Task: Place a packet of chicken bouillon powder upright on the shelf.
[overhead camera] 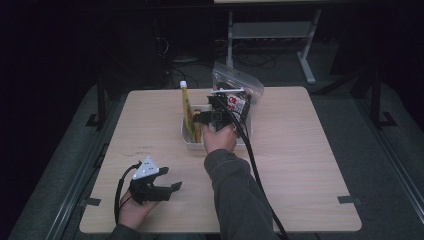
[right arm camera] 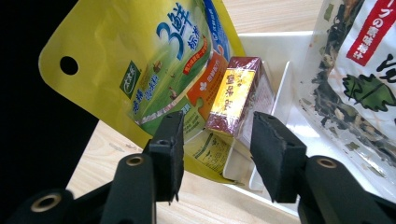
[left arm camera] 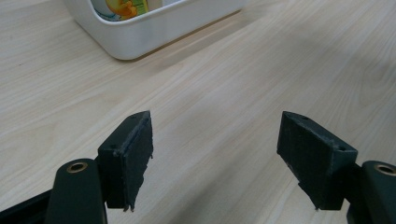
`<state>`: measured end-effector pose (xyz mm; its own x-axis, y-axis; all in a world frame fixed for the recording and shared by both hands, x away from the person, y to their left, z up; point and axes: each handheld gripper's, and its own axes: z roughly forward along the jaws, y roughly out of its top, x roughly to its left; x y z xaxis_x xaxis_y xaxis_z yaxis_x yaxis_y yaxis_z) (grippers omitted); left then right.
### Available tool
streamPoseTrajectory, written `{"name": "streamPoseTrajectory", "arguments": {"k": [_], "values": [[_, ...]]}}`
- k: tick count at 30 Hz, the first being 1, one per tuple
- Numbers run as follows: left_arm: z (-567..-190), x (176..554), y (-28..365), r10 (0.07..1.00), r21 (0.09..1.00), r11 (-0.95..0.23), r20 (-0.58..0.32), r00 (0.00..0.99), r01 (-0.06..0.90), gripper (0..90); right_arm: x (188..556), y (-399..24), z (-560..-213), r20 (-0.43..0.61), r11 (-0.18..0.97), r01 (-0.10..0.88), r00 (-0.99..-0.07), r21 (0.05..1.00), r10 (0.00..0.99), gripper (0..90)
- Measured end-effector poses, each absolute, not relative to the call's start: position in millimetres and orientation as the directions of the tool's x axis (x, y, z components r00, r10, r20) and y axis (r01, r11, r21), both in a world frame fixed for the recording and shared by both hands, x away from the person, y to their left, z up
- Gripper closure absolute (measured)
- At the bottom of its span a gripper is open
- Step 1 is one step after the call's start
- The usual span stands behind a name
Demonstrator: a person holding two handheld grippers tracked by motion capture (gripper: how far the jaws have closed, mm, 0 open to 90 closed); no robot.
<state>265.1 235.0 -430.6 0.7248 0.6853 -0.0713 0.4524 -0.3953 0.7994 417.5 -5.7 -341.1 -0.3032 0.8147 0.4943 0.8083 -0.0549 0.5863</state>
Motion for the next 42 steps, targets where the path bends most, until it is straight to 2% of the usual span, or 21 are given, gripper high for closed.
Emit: {"name": "streamPoseTrajectory", "arguments": {"k": [8,42], "values": [[-431,265,235,0.683,0.794,-0.402,-0.071,0.727,0.456,26.3,416,-18,-351,0.542,-0.064,0.824,-0.309,0.562,0.782,48.1],[-433,266,239,0.686,0.789,-0.404,-0.075,0.724,0.463,25.9,394,-61,-370,0.612,-0.041,0.829,-0.377,0.557,0.695,42.8]]}}
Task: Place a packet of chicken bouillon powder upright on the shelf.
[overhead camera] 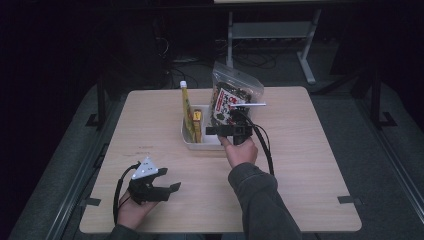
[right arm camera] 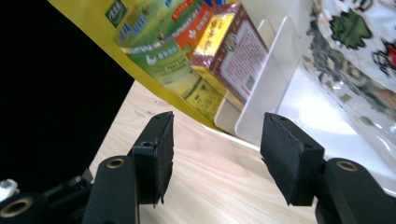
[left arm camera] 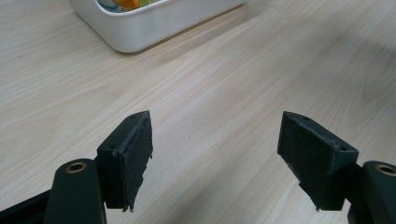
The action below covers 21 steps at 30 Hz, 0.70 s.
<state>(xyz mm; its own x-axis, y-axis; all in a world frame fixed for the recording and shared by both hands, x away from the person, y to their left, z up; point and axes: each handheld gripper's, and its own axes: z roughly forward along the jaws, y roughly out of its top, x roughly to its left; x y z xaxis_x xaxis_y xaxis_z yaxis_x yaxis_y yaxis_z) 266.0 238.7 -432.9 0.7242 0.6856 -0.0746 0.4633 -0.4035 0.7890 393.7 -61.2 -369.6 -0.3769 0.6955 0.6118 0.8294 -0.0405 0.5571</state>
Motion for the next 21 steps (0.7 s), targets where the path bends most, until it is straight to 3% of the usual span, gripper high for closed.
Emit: {"name": "streamPoseTrajectory", "arguments": {"k": [21], "values": [[-434,267,241,0.685,0.787,-0.399,-0.085,0.724,0.471,25.1,382,-99,-389,0.641,-0.07,0.844,-0.348,0.532,0.684,41.1]]}}
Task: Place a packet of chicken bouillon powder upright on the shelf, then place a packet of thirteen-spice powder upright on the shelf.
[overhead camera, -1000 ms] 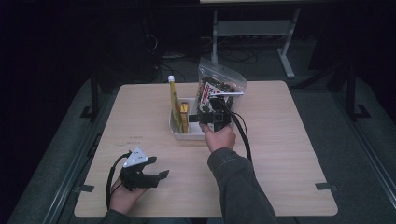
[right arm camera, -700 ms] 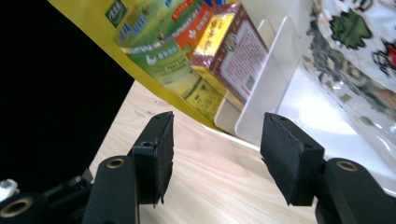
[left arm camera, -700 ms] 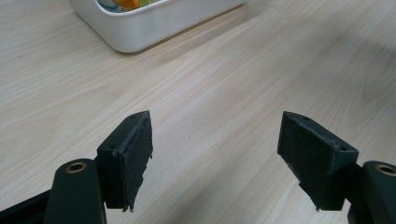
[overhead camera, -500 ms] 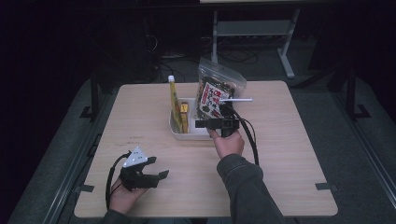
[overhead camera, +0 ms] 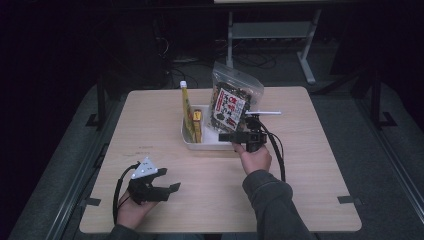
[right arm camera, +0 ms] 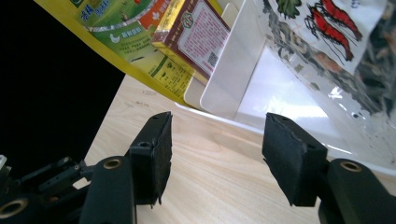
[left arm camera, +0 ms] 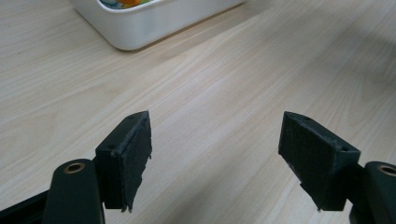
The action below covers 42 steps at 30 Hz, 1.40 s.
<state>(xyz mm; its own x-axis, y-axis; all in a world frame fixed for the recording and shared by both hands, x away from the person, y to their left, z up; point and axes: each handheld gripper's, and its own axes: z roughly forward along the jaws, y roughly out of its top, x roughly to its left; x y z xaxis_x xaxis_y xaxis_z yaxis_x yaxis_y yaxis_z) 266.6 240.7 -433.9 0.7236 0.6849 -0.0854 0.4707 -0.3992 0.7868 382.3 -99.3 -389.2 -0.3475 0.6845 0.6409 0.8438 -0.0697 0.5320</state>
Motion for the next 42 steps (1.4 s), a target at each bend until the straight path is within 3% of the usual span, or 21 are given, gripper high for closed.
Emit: {"name": "streamPoseTrajectory", "arguments": {"k": [42], "values": [[-434,267,245,0.699,0.786,-0.385,-0.093,0.709,0.483,22.3,331,-199,-424,0.661,-0.121,0.855,-0.292,0.505,0.692,36.7]]}}
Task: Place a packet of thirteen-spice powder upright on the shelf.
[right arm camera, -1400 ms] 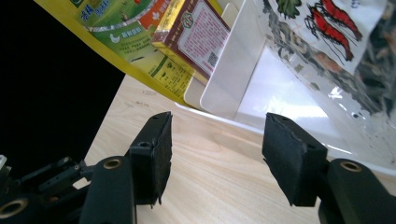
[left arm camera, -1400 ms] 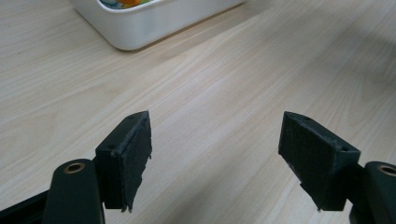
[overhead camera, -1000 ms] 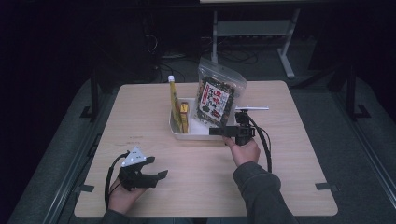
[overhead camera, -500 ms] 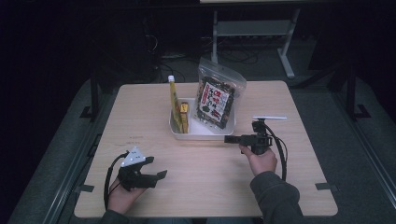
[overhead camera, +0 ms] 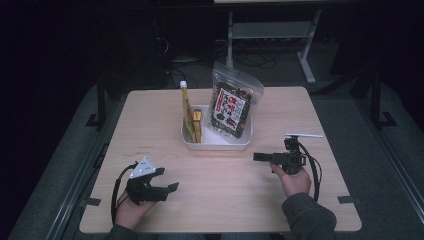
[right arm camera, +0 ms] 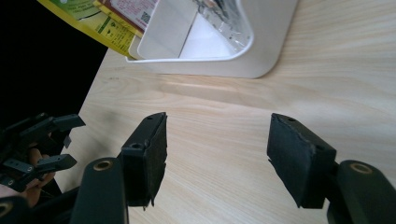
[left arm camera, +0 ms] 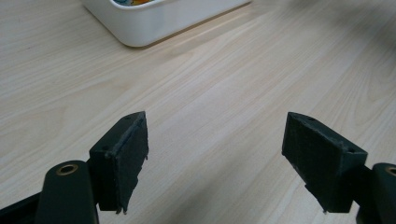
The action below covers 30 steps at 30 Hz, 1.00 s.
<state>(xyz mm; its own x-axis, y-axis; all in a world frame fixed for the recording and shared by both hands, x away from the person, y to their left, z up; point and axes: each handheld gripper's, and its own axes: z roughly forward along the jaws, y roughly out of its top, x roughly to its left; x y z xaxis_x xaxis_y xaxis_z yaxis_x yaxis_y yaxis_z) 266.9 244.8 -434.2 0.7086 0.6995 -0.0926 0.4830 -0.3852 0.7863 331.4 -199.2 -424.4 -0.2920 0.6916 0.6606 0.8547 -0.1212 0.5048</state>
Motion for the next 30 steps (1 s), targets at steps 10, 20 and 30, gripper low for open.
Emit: {"name": "streamPoseTrajectory", "arguments": {"k": [10,20,30], "values": [[-434,267,245,0.7,0.785,-0.387,-0.092,0.708,0.484,22.2,324,-215,-433,0.665,-0.137,0.859,-0.271,0.494,0.695,36.0],[-434,267,245,0.7,0.784,-0.388,-0.092,0.708,0.485,22.1,315,-224,-439,0.668,-0.137,0.862,-0.268,0.488,0.694,35.3],[-435,267,244,0.701,0.782,-0.388,-0.092,0.707,0.488,22.0,306,-230,-446,0.666,-0.118,0.866,-0.28,0.486,0.691,34.8]]}}
